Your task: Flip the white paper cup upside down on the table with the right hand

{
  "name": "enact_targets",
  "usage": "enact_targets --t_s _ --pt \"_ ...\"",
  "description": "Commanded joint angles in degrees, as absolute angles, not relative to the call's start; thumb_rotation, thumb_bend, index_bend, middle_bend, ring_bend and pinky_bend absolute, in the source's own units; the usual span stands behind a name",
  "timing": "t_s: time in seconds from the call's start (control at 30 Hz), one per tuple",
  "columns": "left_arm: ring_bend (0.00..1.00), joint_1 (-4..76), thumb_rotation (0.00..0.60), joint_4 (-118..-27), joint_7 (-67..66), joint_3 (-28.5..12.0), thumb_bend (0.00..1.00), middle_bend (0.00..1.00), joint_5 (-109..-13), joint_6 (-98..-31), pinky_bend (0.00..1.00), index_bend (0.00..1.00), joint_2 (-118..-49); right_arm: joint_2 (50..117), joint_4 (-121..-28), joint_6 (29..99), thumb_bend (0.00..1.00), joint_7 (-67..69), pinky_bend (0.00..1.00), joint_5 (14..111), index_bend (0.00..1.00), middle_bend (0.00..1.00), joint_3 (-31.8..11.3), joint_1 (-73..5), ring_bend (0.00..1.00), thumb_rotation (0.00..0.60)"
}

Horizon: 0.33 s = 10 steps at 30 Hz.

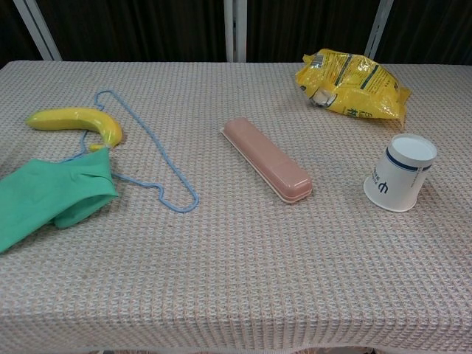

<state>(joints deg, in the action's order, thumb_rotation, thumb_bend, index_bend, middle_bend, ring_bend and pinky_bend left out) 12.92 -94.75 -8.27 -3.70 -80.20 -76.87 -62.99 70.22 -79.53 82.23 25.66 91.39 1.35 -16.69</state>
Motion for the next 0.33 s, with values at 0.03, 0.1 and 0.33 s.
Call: enact_targets --t_s 0.03,0.1,0.33 --pt "0.0 12.7 0.6 -94.2 -7.4 -3.9 0.13 0.0 -80.8 -77.6 0.0 0.02 -63.0 63.6 -87.8 89.8 0.03 3.2 0.0 81.3 0.0 0.0 0.1 -6.4 0.0 0.6" --pt "0.0 12.7 0.6 -93.9 -7.2 -3.9 0.13 0.0 -81.0 -77.9 0.0 0.02 -63.0 63.6 -88.4 91.8 0.03 0.3 0.0 79.8 0.0 0.0 -0.4 -4.8 0.0 0.6" --pt "0.0 12.5 0.6 -94.2 -7.1 -3.9 0.13 0.0 -81.4 -78.4 0.0 0.02 -62.9 63.3 -89.5 94.3 0.03 -3.9 0.0 77.5 0.0 0.0 -1.0 -0.9 0.0 0.6"
